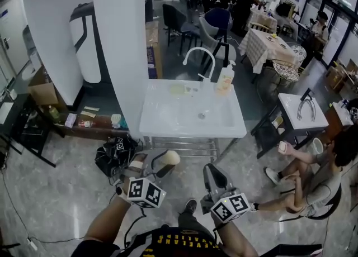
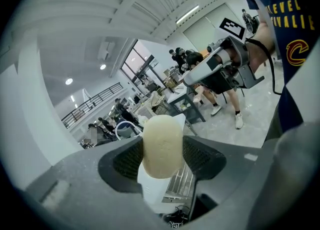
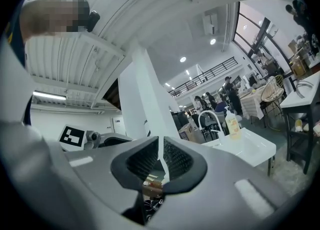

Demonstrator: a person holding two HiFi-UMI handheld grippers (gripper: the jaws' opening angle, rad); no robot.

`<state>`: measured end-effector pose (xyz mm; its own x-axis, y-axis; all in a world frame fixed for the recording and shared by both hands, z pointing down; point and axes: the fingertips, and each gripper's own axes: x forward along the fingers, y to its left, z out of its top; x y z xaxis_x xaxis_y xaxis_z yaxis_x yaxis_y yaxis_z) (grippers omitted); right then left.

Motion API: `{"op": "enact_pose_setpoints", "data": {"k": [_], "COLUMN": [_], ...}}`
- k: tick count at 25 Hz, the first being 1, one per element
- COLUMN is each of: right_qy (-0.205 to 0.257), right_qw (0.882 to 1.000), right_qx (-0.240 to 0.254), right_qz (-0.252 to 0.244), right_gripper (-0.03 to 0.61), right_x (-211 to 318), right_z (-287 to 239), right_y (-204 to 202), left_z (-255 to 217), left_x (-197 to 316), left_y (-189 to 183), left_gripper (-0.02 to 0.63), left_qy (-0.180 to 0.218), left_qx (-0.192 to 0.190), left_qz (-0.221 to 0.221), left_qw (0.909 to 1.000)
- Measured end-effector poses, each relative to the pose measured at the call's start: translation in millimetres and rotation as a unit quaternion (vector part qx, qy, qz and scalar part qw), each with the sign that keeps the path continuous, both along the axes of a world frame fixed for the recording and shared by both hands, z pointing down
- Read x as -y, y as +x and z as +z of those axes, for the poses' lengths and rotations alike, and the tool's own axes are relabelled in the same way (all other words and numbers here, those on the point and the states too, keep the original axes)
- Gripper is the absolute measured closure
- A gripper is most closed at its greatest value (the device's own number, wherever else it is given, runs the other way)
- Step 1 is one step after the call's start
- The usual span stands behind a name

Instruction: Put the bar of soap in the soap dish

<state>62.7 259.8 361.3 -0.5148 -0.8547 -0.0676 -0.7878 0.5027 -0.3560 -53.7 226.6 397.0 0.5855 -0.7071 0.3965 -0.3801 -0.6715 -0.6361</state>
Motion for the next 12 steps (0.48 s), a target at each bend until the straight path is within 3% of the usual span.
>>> {"op": "enact_pose_setpoints", "data": {"k": [12], "right_qy": [-0.002], "right_qw": [0.999], "right_qx": [0.021], "right_qz": [-0.050], "right_gripper": [0.551], "right_x": [106.2], "right_z": [-3.8], "right_y": [31.5], "left_z": [-3.1], "left_x": [91.9], "left_y": [29.5], "left_gripper": [0.357], "left_qy": [-0.003], "left_qx": [0.022], "left_qz": [-0.048], "left_qw": [0.9986]}}
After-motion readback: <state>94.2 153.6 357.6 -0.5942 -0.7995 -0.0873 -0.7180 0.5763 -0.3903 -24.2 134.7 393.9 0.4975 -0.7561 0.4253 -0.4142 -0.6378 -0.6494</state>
